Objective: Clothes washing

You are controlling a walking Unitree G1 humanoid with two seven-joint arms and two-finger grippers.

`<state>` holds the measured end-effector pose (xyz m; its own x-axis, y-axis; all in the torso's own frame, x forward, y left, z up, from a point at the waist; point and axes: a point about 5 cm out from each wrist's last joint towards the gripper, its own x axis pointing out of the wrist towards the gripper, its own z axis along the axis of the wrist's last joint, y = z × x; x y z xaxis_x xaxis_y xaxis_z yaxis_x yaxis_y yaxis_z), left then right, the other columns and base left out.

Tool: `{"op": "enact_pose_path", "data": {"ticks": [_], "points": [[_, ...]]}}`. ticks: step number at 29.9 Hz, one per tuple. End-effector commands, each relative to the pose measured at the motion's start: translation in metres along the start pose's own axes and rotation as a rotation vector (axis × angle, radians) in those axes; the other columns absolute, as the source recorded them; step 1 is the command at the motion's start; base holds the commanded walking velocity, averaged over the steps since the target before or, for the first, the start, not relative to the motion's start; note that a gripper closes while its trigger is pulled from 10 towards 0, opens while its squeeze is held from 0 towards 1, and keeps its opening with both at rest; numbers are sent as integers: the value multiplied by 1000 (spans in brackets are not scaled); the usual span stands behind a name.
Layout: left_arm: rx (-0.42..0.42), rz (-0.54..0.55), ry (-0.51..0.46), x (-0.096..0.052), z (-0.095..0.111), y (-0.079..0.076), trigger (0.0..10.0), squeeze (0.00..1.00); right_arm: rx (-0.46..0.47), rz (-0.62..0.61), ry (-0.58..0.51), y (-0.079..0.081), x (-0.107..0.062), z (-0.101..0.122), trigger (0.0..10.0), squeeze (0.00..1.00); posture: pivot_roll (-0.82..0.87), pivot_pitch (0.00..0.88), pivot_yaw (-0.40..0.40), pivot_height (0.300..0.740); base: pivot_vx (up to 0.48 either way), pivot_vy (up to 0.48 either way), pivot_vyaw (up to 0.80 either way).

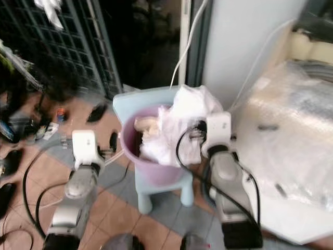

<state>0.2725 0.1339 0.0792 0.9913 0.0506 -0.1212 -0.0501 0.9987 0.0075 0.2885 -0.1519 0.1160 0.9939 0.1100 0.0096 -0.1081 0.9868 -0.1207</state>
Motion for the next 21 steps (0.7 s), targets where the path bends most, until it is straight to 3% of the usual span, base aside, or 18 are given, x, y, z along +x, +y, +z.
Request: {"op": "enact_pose_path", "data": {"ticks": [1, 5, 10, 15, 21], "points": [[-15, -29, 5, -1, -3, -2, 10000, 0, -12, -11, -42, -3, 3, 9, 10000, 0, -52, 0, 66, 740, 0, 0, -800], [-11, -57, -13, 0, 1, 2, 10000, 0, -3, -12, -49, 4, 6, 8, 10000, 0, -57, 0, 84, 740, 0, 0, -800], [-14, -48, -25, 2, 4, 6, 10000, 0, 0, -6, -81, 7, 9, 15, 10000, 0, -63, 0, 90, 740, 0, -339, -800], [-23, -45, -42, 7, 9, 3, 10000, 0, -35, -13, -116, -2, 17, 24, 10000, 0, -72, 0, 92, 740, 0, -389, -256], [-22, -42, -66, 9, 17, 2, 10000, 0, -47, -22, -131, -7, 21, 28, 10000, 0, -70, 0, 98, 740, 0, -369, -764]]}}
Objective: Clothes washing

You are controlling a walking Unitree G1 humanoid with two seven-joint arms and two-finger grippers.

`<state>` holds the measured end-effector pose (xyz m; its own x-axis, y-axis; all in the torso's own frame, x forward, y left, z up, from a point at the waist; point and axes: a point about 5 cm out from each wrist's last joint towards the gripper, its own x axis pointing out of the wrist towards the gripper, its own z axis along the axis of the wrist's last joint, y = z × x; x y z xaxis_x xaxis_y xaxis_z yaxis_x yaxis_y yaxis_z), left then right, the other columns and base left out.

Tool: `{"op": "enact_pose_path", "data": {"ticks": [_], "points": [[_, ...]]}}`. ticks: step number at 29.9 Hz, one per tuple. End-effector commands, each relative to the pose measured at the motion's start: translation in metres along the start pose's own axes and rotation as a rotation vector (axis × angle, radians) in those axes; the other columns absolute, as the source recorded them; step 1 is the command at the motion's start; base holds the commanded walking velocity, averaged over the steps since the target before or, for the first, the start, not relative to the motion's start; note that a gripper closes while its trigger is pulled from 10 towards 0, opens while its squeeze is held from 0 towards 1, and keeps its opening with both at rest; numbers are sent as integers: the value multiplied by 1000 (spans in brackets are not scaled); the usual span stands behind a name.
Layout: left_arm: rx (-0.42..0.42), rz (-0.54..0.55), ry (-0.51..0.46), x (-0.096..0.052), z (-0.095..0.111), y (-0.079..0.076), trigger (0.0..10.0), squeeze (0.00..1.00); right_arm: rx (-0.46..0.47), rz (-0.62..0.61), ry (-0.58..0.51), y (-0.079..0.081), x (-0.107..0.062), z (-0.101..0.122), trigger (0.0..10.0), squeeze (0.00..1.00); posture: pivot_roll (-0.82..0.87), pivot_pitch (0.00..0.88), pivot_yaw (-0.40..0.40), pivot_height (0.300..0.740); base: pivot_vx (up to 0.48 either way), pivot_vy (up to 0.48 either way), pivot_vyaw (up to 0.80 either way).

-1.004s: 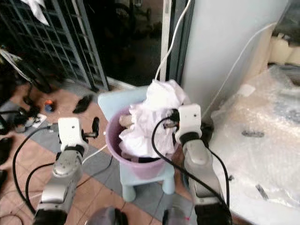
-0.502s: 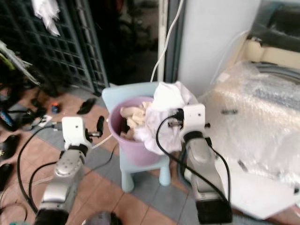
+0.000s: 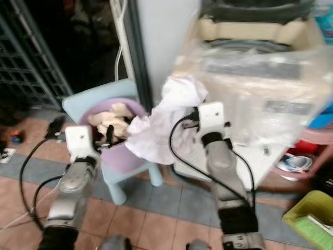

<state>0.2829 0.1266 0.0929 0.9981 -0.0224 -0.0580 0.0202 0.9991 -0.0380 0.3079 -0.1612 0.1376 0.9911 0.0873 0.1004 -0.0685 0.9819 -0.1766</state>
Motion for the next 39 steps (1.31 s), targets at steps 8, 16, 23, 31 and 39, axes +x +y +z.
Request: {"op": "enact_pose_path", "data": {"ticks": [8, 16, 23, 31, 39], "points": [[22, 67, -35, 2, 10, 19, 10000, 0, 20, 16, -53, 10, 1, 10, 10000, 0, -68, 0, 96, 740, 0, -179, -325], [-5, 94, -11, -3, 3, 20, 10000, 0, 27, 12, -34, 8, -2, 5, 10000, 0, -67, 0, 86, 740, 0, 0, 0], [-40, 113, 12, -9, -4, 29, 10000, 0, 22, 6, -28, 7, -6, 2, 10000, 0, -71, 0, 91, 740, 202, 0, 0], [-47, 115, -7, -4, 1, 31, 10000, 0, 10, 37, -56, 12, -3, 8, 10000, 0, -71, 0, 99, 740, 430, 0, 0], [-104, 100, 26, -1, -2, 22, 10000, 0, -97, 176, -184, 16, 13, 37, 10000, 0, -86, 0, 109, 740, 406, 116, 0]]}}
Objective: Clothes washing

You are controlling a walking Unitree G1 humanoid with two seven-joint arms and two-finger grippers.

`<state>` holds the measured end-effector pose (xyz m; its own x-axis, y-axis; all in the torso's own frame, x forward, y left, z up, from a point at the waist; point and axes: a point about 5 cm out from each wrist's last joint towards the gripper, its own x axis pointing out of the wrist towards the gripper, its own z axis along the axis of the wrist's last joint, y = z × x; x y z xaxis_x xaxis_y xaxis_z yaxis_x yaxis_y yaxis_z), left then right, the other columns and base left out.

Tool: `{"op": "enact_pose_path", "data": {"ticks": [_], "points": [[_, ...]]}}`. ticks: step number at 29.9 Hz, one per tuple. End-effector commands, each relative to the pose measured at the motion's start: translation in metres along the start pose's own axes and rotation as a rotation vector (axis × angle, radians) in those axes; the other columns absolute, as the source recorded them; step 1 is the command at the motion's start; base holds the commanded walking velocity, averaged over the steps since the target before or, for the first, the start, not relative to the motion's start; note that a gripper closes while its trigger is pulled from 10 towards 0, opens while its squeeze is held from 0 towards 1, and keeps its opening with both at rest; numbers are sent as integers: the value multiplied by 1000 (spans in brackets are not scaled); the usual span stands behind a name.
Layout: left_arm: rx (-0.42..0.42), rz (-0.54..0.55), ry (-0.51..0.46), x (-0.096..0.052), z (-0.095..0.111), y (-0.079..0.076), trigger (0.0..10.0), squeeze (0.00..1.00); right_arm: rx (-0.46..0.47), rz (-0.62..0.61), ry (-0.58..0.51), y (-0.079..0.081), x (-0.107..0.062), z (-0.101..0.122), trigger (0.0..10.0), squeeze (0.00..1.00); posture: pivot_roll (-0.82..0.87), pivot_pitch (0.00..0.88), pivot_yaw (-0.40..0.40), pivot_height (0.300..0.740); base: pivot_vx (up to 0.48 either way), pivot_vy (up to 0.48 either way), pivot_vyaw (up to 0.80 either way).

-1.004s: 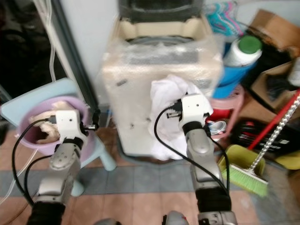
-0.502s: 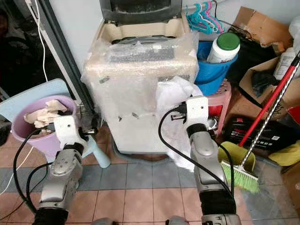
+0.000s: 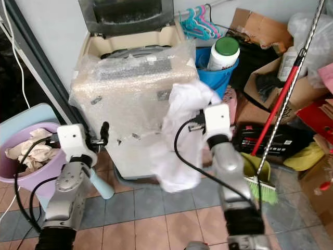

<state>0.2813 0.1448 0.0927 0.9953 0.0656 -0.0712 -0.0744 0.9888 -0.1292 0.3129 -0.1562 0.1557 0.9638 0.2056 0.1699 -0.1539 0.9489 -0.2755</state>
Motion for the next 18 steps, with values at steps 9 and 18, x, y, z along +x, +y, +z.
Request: {"op": "enact_pose_path", "data": {"ticks": [9, 18], "points": [[-5, -14, -2, 2, 2, 0, 10000, 0, -47, 168, -151, 17, 16, 36, 10000, 0, -97, 0, 104, 740, 289, 383, 0], [6, -49, -1, 2, 1, -4, 10000, 0, -68, 200, -168, 20, 15, 38, 10000, 0, -102, 0, 110, 740, 285, 385, 0]]}}
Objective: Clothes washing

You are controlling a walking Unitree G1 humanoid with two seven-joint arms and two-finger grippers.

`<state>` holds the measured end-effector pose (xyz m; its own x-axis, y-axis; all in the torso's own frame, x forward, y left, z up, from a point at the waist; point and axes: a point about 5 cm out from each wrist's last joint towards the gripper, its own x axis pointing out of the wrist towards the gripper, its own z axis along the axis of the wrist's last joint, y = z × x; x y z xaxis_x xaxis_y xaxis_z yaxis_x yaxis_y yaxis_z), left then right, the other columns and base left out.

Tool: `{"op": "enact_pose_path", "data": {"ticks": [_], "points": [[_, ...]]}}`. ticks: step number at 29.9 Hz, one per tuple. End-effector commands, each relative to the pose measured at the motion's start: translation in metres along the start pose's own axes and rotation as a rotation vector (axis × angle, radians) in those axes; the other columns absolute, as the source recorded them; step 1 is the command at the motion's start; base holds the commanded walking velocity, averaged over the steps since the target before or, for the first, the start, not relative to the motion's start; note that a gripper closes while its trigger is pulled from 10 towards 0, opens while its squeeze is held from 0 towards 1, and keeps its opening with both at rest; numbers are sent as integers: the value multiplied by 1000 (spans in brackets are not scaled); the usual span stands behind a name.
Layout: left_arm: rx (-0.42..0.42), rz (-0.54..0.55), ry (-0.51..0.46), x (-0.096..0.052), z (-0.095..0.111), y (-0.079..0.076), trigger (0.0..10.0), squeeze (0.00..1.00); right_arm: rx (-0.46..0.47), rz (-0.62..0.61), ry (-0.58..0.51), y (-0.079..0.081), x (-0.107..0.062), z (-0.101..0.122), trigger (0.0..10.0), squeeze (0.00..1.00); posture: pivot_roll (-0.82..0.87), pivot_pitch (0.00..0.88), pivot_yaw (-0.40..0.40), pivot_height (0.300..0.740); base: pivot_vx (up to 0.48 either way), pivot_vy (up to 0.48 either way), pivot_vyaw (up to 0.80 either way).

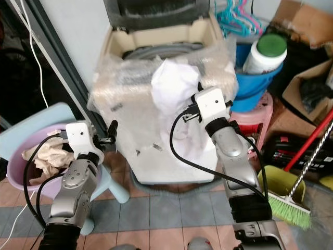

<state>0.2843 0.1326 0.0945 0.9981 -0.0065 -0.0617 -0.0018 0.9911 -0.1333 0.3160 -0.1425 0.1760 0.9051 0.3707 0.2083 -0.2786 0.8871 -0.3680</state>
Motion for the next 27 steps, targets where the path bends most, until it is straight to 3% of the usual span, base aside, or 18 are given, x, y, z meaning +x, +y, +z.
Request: {"op": "enact_pose_path", "data": {"ticks": [1, 7, 9, 11, 12, 13, 15, 19, 22, 24, 26, 27], "points": [[7, 25, 1, -1, 0, 9, 10000, 0, -9, 50, -84, 10, 11, 18, 10000, 0, -104, 0, 113, 740, 382, 289, 0], [5, 7, -5, -1, 1, 6, 10000, 0, -18, 82, -142, 2, 32, 35, 10000, 0, -81, 0, 111, 740, 387, 196, 0], [17, 13, 1, -1, -1, 9, 10000, 0, -18, 84, -186, -7, 59, 56, 10000, 0, -93, 0, 106, 740, 454, 0, 0], [13, 20, 7, 1, -3, 9, 10000, 0, -7, 83, -194, -13, 72, 66, 10000, 0, -92, 0, 104, 740, 467, 0, 0], [-4, 16, 0, 2, -1, 5, 10000, 0, 12, 60, -193, -26, 88, 80, 10000, 0, -92, 0, 101, 740, 480, 0, 0], [-4, 16, 0, 2, -1, 5, 10000, 0, 12, 60, -193, -26, 88, 80, 10000, 0, -92, 0, 101, 740, 480, 0, 0], [-14, 17, 10, 3, -2, 0, 10000, 0, 48, -22, -160, -51, 104, 93, 10000, 0, -86, 0, 100, 740, 0, 0, 0], [0, -1, 2, 2, -1, -4, 10000, 0, 41, -217, -218, -98, 112, 129, 10000, 0, -81, 0, 97, 740, 0, 0, 0], [1, 15, 4, 2, -2, -1, 10000, 0, 35, -391, -379, -140, 105, 177, 10000, 0, -74, 0, 87, 740, 0, 0, 0], [2, 30, 4, 3, -3, 1, 10000, 0, 9, -442, -435, -152, 101, 192, 10000, 0, -73, 0, 80, 740, 0, 0, 0], [2, 33, 4, 3, -3, 2, 10000, 0, 6, -450, -438, -154, 101, 192, 10000, 0, -72, 0, 79, 740, 0, 0, 0], [-1, 39, 2, 3, -3, 1, 10000, 0, -4, -483, -382, -152, 100, 173, 10000, 0, -71, 0, 74, 740, 0, 0, 0]]}}
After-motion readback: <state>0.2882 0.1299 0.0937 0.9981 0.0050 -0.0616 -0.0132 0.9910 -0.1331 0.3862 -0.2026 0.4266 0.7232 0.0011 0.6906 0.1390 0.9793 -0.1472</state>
